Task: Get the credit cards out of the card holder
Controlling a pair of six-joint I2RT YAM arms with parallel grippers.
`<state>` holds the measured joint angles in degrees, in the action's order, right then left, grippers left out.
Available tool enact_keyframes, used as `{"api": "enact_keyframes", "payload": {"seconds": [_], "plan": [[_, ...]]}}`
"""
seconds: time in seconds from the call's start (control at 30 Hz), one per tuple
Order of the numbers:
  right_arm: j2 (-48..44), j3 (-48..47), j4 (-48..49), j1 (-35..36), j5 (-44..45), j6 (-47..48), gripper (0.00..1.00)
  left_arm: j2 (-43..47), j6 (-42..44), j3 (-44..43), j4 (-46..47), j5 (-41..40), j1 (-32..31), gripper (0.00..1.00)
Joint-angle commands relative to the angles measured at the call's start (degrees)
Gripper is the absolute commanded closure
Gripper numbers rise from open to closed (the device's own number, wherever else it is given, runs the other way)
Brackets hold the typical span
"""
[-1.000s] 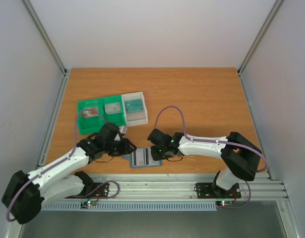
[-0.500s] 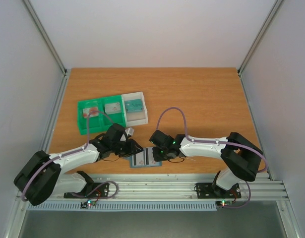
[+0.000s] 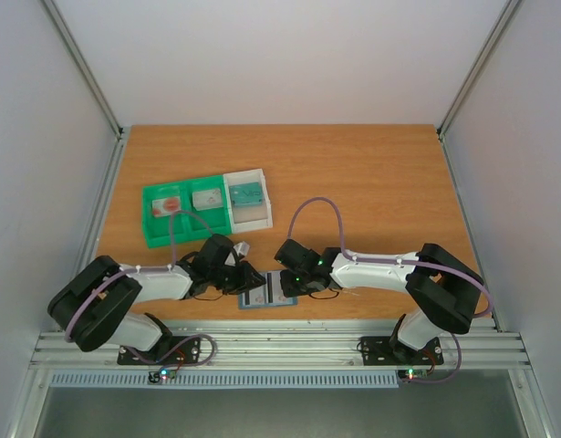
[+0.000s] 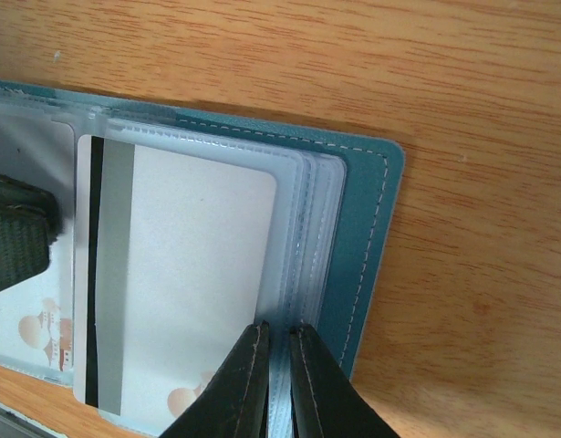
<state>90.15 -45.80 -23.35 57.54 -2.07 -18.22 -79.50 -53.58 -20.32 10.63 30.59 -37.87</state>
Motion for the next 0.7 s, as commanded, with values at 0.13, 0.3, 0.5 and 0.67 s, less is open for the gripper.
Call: {"api": "enact_keyframes", "payload": {"seconds": [0.13, 0.3, 0.5, 0.67], "plan": [[0.8, 1.1, -0.6, -0.2, 0.1, -1.0, 0.92, -5.1, -2.1, 0.9, 9.9, 1.1, -1.3, 0.86], [0.8, 1.3, -0.6, -0.2, 0.3, -1.2, 0.92, -5.6, -2.5, 1.4, 11.4, 1.5, -1.4, 0.96], [0.7, 1.5, -0.9, -0.2, 0.9, -1.4, 0.92, -5.1, -3.2, 3.3, 13.6, 1.9, -1.4, 1.0], [1.1, 1.4, -1.5, -0.2, 1.7, -1.6, 0.93, -4.2, -2.7, 3.6, 12.2, 1.0, -1.4, 1.0]]}}
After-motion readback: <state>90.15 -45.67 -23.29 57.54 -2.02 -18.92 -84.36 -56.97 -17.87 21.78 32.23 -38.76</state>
